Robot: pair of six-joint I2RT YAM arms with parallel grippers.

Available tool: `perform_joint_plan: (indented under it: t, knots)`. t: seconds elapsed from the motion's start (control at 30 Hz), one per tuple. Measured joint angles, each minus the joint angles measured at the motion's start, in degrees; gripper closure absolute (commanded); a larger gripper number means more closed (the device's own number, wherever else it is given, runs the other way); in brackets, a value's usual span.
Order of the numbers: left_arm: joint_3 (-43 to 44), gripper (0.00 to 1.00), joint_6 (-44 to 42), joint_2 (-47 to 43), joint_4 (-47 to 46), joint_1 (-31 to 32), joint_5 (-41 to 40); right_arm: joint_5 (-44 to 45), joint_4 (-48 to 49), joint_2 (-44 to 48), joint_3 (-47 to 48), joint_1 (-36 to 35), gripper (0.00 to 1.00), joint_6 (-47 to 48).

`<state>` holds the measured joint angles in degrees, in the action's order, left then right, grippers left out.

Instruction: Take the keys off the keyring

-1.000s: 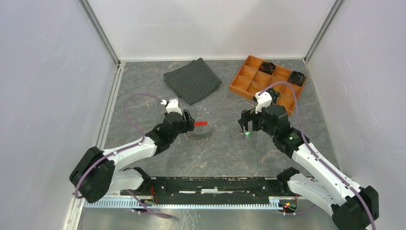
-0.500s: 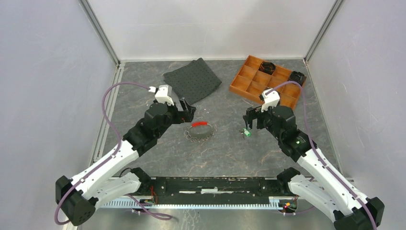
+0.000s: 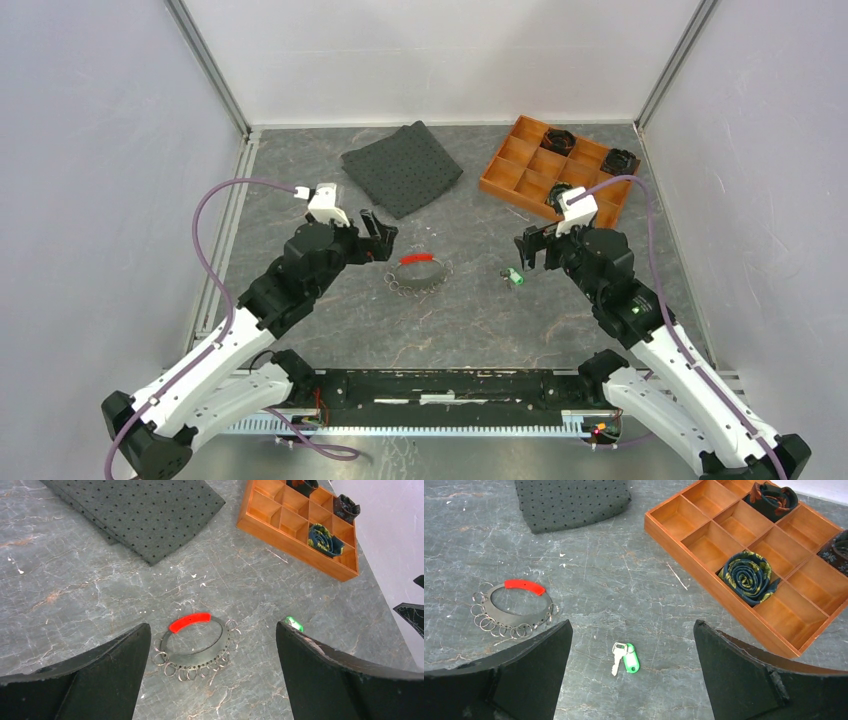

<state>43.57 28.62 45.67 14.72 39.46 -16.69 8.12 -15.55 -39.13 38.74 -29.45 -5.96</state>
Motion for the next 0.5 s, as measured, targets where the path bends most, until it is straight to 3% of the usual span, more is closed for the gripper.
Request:
perform_joint_plan:
  t: [0.5]
  knots:
    - [0.0,0.00,0.0,-0.6,0.7,0.0,-4.5,-0.3,0.0,-1.0,0.0,0.0,0.02,1.1]
